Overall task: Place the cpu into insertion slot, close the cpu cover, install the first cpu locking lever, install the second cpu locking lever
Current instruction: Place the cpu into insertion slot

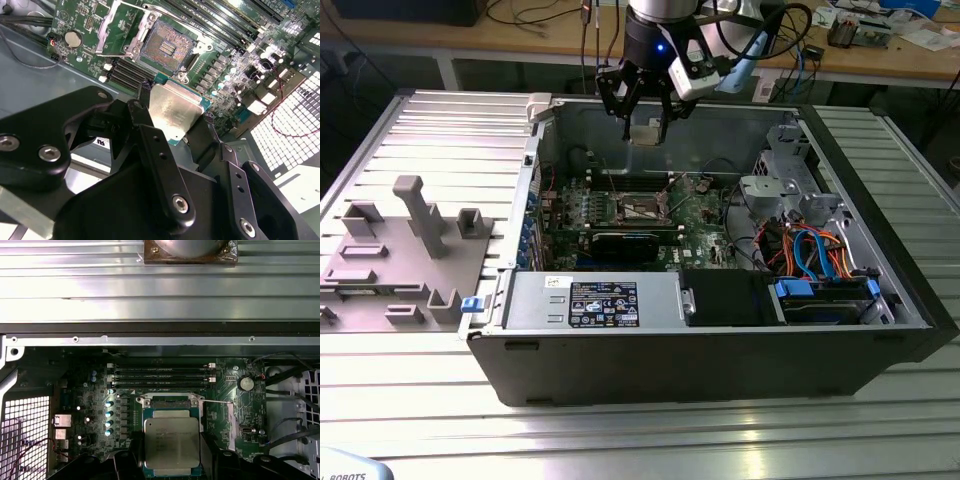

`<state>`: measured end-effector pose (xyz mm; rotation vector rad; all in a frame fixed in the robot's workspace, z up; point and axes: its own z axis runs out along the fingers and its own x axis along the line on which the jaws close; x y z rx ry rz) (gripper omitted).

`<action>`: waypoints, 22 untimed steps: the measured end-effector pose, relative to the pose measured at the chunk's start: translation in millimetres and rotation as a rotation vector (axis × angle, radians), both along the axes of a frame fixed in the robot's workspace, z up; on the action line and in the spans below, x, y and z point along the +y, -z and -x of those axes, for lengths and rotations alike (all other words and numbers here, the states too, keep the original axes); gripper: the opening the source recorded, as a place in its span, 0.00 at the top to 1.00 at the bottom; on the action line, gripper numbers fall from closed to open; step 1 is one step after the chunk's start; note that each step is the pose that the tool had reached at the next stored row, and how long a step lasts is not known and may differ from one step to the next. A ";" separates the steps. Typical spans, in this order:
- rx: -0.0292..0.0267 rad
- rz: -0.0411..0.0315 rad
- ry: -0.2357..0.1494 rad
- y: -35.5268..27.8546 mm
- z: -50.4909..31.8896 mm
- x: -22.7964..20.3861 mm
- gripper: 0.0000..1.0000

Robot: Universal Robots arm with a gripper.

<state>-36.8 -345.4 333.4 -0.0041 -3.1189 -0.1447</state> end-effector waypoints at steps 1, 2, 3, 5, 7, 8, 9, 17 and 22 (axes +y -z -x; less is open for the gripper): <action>0.0000 0.0000 0.000 0.2 0.0 0.0 0.46; 0.0000 0.0000 0.000 0.6 0.0 0.0 0.46; 0.0000 0.0000 0.000 1.0 0.0 0.0 0.46; 0.0000 0.0000 0.000 1.3 0.0 0.0 0.46; 0.0000 0.0000 0.000 2.0 0.0 0.0 0.46; 0.0000 -0.0001 0.000 2.4 0.0 0.0 0.46; 0.0000 -0.0001 0.000 2.5 0.0 0.0 0.46; -0.0001 0.0000 0.000 4.7 0.0 0.0 0.46; 0.0000 0.0000 0.000 5.7 0.0 0.0 0.46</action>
